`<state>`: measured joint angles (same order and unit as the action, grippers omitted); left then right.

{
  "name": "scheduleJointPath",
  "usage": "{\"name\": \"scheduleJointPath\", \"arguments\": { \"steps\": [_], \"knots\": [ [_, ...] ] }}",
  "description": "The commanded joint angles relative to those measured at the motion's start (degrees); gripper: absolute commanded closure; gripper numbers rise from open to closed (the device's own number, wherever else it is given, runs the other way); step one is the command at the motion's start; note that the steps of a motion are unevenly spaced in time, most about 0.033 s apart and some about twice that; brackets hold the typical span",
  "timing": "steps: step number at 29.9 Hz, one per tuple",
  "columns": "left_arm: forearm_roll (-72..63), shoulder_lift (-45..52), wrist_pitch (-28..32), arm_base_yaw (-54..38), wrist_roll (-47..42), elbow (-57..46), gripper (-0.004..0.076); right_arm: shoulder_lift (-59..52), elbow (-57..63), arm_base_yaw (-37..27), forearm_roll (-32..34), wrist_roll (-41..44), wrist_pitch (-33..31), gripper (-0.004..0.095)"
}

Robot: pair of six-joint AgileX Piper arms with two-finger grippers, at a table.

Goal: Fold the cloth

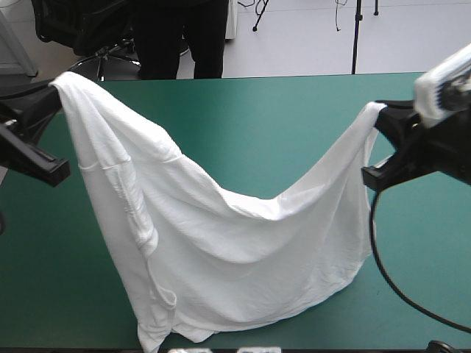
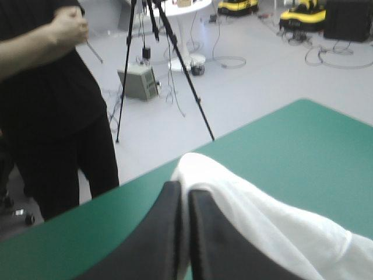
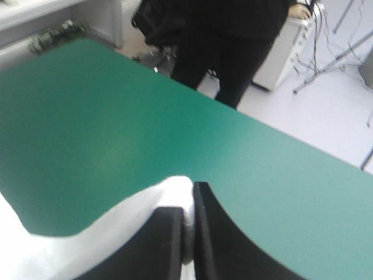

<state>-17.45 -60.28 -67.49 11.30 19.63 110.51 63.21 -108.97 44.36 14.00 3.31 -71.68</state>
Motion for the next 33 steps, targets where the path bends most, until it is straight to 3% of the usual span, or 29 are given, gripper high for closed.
{"name": "scheduleJointPath", "arguments": {
  "steps": [1, 6, 11, 18, 26, 29, 33],
  "knots": [
    [2.86, -1.65, 6.13, 0.11, -1.2, -3.83, 0.0733, 0.23, 6.21, -0.3, 8.03, 3.29, 0.38, 0.0925],
    [6.45, -7.48, 9.99, 0.11, -2.43, -6.76, 0.0733, 4.18, 14.95, -0.58, 21.24, 6.84, 1.9, 0.0926],
    [7.27, -15.04, 14.71, 0.11, -2.31, -6.76, 0.0733, 11.09, 15.47, -6.34, 24.36, 7.04, 6.29, 0.0925],
    [11.76, -24.21, 21.74, 0.01, -3.77, -6.76, 0.0733, 21.15, 15.47, -17.02, 20.45, 4.65, 17.8, 0.0925],
    [20.18, -32.01, 31.9, 0.01, -10.02, -6.76, 0.0733, 31.24, 12.2, -23.48, 17.61, 3.01, 30.12, 0.0925],
    [20.45, -34.97, 32.7, 0.01, -10.21, -6.76, 0.0733, 35.14, 9.47, -25.97, 12.48, 0.32, 32.18, 0.0925],
    [19.57, -38.69, 32.7, 0.01, -10.21, -6.76, 0.0733, 40.53, 6.19, -29.1, 0.8, -6.36, 32.34, 0.0925]
  ]
}}
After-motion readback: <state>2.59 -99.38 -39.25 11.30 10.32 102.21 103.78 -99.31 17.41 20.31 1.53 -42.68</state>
